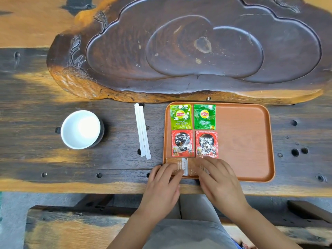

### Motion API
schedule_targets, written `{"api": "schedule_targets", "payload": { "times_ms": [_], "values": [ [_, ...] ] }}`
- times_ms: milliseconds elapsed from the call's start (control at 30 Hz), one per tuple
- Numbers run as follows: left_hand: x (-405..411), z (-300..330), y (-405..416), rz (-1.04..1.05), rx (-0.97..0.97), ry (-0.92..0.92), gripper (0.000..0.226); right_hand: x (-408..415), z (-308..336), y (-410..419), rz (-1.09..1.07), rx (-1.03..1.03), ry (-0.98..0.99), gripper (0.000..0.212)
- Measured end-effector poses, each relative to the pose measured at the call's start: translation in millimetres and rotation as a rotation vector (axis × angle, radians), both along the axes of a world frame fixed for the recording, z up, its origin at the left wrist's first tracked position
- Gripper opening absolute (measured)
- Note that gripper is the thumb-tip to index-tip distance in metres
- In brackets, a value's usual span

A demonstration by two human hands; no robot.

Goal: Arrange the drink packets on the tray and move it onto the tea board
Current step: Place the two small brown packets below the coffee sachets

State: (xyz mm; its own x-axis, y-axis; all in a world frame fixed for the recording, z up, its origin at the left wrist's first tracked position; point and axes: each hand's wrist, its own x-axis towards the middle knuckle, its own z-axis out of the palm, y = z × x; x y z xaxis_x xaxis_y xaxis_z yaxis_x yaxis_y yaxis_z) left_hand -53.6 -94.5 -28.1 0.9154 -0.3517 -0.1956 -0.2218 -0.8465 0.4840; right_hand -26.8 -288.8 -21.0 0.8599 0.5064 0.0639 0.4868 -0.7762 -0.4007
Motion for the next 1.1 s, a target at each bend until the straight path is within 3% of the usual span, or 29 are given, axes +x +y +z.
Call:
{"api": "schedule_targets", "payload": {
  "times_ms": [233,500,833,967,1100],
  "values": [
    [-7,-3,0,-0.028,0.011,-0.009,0.038,-29,-15,-2,-0.017,-0.106,0.062,0.032],
    [-10,-6,1,-0.037,0.028,0.02,0.041,-33,-18,-16,-0.061,-0.09,0.096,0.04],
    [-12,-12,3,-0.06,0.052,-0.012,0.053,-26,-16,-17,-0.082,-0.124,0.09,0.033],
    [-14,-8,5,-0.058,-0.009,-0.064,0.046,-23,-7,-16,-0.1,-0.092,0.079,0.03],
    [1,9,22,0.204,-0.117,-0.222,0.034,-1,14,12,-0.225,0.086,0.051,0.019]
  ]
}}
